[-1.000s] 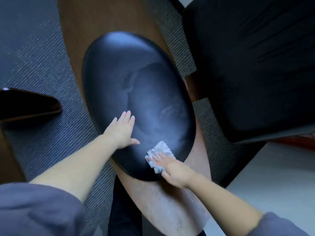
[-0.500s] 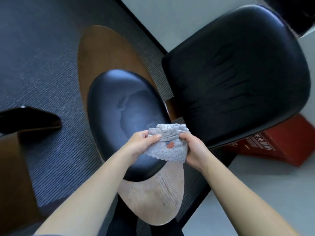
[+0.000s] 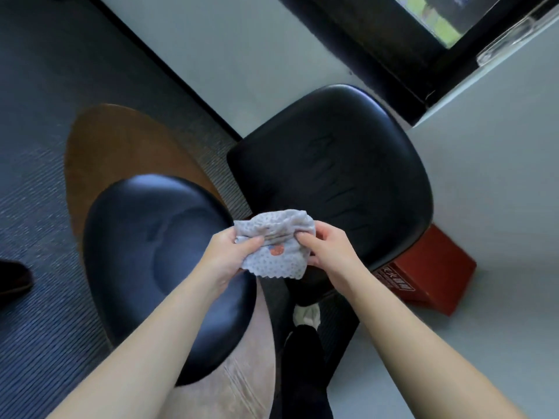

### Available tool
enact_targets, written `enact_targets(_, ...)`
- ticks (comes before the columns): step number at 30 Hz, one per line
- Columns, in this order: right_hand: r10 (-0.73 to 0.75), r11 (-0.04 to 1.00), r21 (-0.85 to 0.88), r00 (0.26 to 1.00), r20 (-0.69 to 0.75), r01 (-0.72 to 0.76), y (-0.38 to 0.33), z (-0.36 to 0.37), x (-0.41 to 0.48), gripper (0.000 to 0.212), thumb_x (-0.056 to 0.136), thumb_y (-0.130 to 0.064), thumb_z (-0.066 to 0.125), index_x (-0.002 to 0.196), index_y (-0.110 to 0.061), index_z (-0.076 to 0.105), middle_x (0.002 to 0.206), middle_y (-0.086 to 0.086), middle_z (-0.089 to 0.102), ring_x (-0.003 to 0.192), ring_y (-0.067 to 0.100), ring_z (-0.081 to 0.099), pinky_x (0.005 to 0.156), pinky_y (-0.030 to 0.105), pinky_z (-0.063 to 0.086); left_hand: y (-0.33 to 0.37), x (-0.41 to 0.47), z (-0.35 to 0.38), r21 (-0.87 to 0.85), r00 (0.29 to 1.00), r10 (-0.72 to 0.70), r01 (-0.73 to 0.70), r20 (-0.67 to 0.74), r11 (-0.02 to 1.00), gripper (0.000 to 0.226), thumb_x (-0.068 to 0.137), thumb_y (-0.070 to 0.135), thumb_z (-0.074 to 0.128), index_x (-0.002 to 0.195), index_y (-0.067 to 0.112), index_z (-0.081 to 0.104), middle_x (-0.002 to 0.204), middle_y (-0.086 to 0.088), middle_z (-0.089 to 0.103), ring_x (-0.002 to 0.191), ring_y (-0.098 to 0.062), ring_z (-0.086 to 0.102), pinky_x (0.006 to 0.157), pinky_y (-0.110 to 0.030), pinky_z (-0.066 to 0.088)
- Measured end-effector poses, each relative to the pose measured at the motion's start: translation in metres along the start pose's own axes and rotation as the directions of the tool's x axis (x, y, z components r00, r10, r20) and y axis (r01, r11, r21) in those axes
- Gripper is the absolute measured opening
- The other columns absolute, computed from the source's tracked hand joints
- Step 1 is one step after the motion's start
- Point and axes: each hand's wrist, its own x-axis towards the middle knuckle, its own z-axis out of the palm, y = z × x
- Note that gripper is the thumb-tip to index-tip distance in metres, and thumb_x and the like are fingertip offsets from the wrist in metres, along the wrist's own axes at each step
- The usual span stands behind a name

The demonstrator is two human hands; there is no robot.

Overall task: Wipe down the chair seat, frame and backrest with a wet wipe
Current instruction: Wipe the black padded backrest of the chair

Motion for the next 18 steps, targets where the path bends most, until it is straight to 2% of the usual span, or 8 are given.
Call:
enact_targets(3, -0.154, 0.969, -0.195, 0.988, -0.013, 0.149, -0.031, -0.064, 0.040, 0.020, 0.089, -0.010, 0.055, 0.097, -0.018, 0.071, 0.095, -0.001, 0.073, 0.092, 0.013, 0.069, 0.077, 0.029, 0.058, 0.022, 0.038, 0.052, 0.055, 0.987, 0.098, -0.091, -0.130, 0.994, 0.012, 0.083, 0.009, 0.073, 0.091, 0.017, 0.070, 0.093, -0.005, 0.074, 0.089, -0.020, 0.070, 0.076, -0.033, 0.055)
enact_targets(5, -0.308, 0.878, -0.393, 0.951, -0.030, 0.272, -0.050, -0.115, 0.074, 0.024, 0.087, -0.010, 0.055, 0.095, -0.026, 0.071, 0.092, -0.011, 0.072, 0.088, 0.003, 0.066, 0.078, 0.017, 0.051, 0.038, 0.066, 0.089, 0.155, 0.946, 0.166, -0.126, -0.277, 0.980, 0.009, 0.085, 0.012, 0.071, 0.088, 0.020, 0.069, 0.092, -0.002, 0.073, 0.088, -0.017, 0.070, 0.073, -0.029, 0.055)
enact_targets(7, -0.484, 0.728, -0.576, 0.874, -0.047, 0.373, -0.069, -0.165, 0.107, 0.026, 0.087, -0.008, 0.055, 0.099, -0.025, 0.070, 0.099, -0.015, 0.068, 0.093, 0.000, 0.061, 0.083, 0.011, 0.044, 0.056, 0.095, 0.126, 0.218, 0.891, 0.222, -0.143, -0.397, 0.965, 0.006, 0.083, 0.018, 0.071, 0.083, 0.024, 0.068, 0.089, 0.001, 0.072, 0.089, -0.016, 0.068, 0.075, -0.033, 0.056)
enact_targets(10, -0.688, 0.544, -0.727, 0.718, -0.102, 0.419, -0.095, -0.233, 0.152, 0.029, 0.087, -0.004, 0.054, 0.108, -0.018, 0.069, 0.114, -0.003, 0.065, 0.109, 0.013, 0.056, 0.097, 0.020, 0.038, 0.094, 0.138, 0.177, 0.322, 0.790, 0.327, -0.175, -0.518, 0.931, 0.008, 0.084, 0.018, 0.065, 0.077, 0.023, 0.062, 0.080, 0.008, 0.066, 0.085, -0.014, 0.065, 0.072, -0.029, 0.050)
enact_targets(11, -0.679, 0.552, -0.736, 0.724, -0.123, 0.392, -0.100, -0.251, 0.167, 0.032, 0.089, -0.005, 0.053, 0.115, -0.015, 0.068, 0.119, 0.001, 0.064, 0.113, 0.016, 0.056, 0.100, 0.022, 0.037, 0.108, 0.150, 0.190, 0.365, 0.738, 0.380, -0.193, -0.557, 0.911, 0.006, 0.085, 0.017, 0.063, 0.081, 0.020, 0.060, 0.079, 0.010, 0.062, 0.083, -0.013, 0.062, 0.070, -0.025, 0.045)
enact_targets(15, -0.342, 0.748, -0.628, 0.936, -0.086, 0.215, -0.105, -0.290, 0.209, 0.033, 0.097, -0.013, 0.048, 0.126, -0.015, 0.063, 0.117, 0.000, 0.068, 0.114, 0.016, 0.060, 0.104, 0.030, 0.041, 0.164, 0.191, 0.226, 0.501, 0.571, 0.568, -0.290, -0.593, 0.815, 0.004, 0.094, 0.012, 0.050, 0.095, 0.014, 0.047, 0.083, 0.002, 0.054, 0.075, -0.016, 0.050, 0.063, -0.018, 0.032)
enact_targets(17, -0.243, 0.788, -0.582, 0.970, 0.006, 0.201, -0.102, -0.293, 0.219, 0.029, 0.097, -0.013, 0.049, 0.116, -0.019, 0.069, 0.109, -0.004, 0.071, 0.109, 0.013, 0.063, 0.102, 0.033, 0.044, 0.181, 0.217, 0.236, 0.640, 0.599, 0.640, -0.260, -0.481, 0.723, 0.004, 0.097, 0.011, 0.043, 0.100, 0.009, 0.043, 0.085, -0.008, 0.055, 0.076, -0.027, 0.049, 0.062, -0.027, 0.030)
enact_targets(18, -0.217, 0.796, -0.567, 0.974, 0.058, 0.211, -0.103, -0.293, 0.219, 0.029, 0.097, -0.014, 0.049, 0.112, -0.022, 0.071, 0.107, -0.008, 0.072, 0.107, 0.011, 0.063, 0.100, 0.032, 0.046, 0.185, 0.229, 0.240, 0.730, 0.655, 0.649, -0.213, -0.386, 0.649, 0.010, 0.098, 0.011, 0.041, 0.106, 0.006, 0.045, 0.087, -0.012, 0.056, 0.078, -0.031, 0.049, 0.063, -0.031, 0.031)
